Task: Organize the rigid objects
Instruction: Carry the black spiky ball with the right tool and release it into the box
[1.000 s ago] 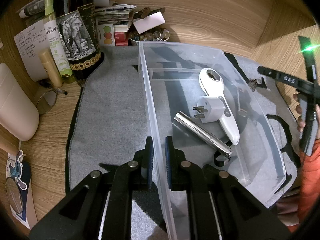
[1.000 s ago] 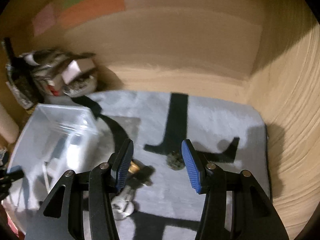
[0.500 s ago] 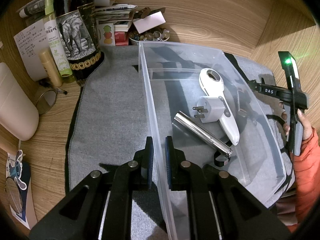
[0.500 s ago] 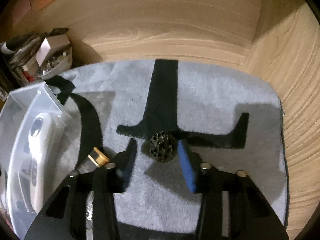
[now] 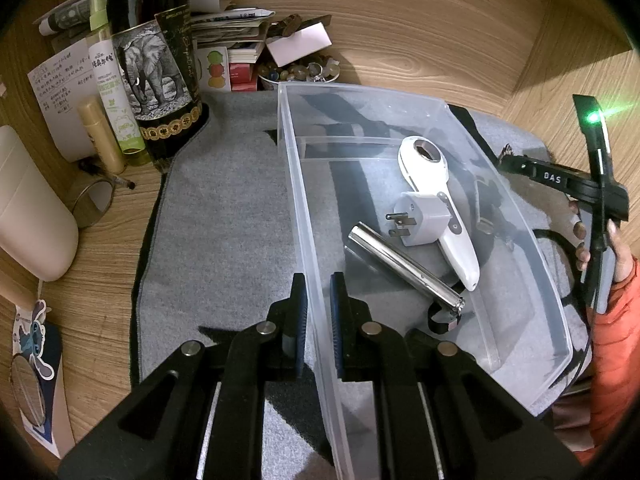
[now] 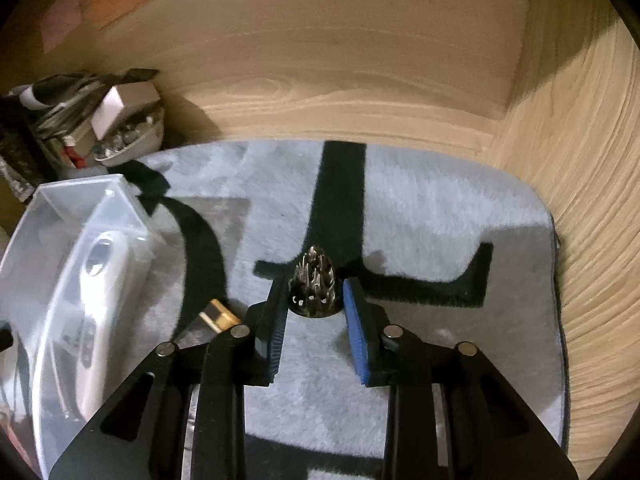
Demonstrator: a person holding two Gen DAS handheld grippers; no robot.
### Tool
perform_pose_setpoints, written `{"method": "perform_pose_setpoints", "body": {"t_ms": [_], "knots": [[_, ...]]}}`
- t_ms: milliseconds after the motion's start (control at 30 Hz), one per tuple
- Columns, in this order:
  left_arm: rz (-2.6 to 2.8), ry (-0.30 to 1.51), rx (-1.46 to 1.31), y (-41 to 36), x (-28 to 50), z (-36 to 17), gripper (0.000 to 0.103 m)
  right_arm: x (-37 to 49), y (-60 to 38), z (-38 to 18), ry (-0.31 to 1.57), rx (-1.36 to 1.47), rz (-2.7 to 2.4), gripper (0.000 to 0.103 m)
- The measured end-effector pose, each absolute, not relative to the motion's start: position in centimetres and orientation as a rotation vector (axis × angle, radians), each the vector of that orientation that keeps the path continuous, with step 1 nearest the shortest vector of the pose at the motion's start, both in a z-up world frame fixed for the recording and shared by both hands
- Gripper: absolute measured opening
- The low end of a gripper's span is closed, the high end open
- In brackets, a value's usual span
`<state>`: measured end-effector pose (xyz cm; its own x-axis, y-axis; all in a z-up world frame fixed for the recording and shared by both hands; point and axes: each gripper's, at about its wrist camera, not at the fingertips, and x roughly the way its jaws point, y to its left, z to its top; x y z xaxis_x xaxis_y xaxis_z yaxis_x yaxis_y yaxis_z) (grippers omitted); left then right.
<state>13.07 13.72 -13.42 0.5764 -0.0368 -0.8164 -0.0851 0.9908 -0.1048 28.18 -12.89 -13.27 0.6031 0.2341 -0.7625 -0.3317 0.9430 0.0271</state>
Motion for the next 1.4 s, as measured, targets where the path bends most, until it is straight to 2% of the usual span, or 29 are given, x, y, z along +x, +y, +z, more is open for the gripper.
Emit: {"method": "perform_pose_setpoints", "body": {"t_ms": [800, 1033, 1400], "knots": [[0.028, 0.958, -0.136, 13.9, 13.0, -13.4, 0.010, 19.0, -7.1, -5.0, 0.610, -0.194, 0.571, 0.026], [0.029, 0.958, -0.135, 13.8, 13.0, -13.4, 0.010, 17.2, -4.6, -5.2, 0.613, -0.238, 0.646, 0.026], [0.030, 0.958, -0.135, 13.7, 13.0, -13.4, 0.010, 15.6, -1.0, -9.0, 0.725, -0.357, 0.741, 0.026]]}}
